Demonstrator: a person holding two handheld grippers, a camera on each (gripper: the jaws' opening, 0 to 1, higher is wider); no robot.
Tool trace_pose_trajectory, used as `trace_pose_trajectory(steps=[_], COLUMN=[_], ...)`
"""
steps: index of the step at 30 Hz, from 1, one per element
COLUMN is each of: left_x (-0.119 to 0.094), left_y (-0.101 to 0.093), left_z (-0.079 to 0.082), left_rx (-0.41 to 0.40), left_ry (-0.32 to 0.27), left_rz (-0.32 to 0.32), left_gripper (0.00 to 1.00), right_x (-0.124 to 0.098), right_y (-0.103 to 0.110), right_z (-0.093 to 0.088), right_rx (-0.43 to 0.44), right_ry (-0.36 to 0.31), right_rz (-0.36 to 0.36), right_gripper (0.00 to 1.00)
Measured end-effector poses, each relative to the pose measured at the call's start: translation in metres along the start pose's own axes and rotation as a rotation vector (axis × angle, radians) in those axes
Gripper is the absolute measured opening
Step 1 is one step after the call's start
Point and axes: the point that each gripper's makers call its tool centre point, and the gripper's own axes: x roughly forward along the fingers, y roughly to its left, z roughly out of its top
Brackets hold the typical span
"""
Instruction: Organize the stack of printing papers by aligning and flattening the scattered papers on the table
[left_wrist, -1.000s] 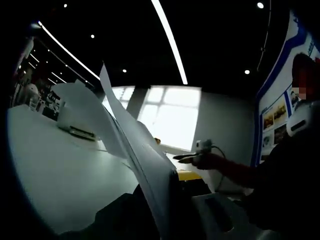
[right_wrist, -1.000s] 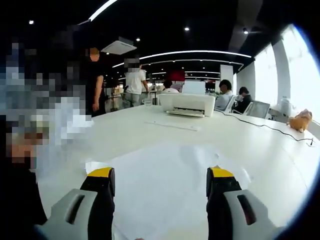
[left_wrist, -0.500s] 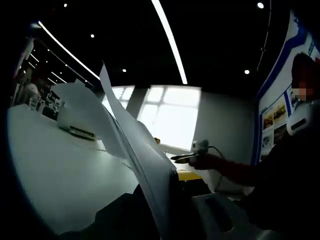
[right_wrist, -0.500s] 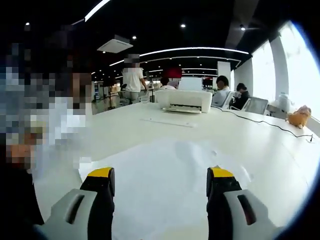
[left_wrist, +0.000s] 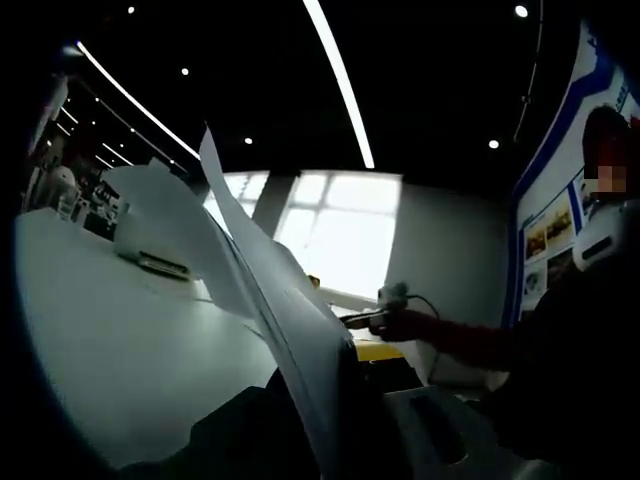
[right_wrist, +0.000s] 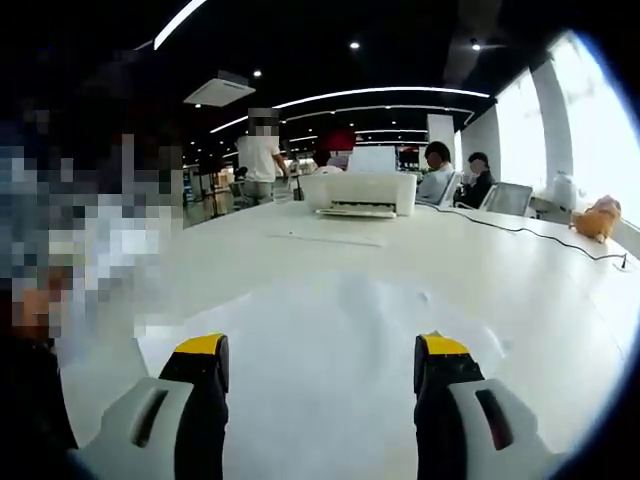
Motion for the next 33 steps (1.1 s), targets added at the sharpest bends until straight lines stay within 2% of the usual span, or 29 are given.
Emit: trace_pose_trajectory(steps=[24, 29, 33], left_x=[0.000, 0.000, 0.000], left_y=[0.000, 0.000, 0.001], left_z=[-0.001, -0.001, -0.001], left_rx=[0.003, 0.004, 0.004], left_ry=[0.003, 0.004, 0.004], left_rz=[0.004, 0.003, 0.002], left_gripper=[0.08, 0.08, 0.08], right_x=[0.015, 0.022, 0.030], right_y=[-0.019, -0.023, -0.025], right_z=[-0.002, 0.000, -0.005], right_rx=[0.016, 0.020, 0.004], right_ry=[0.004, -0.017, -0.003], right_rz=[-0.024, -0.020, -0.015], right_gripper=[0.72, 0.72, 0.72])
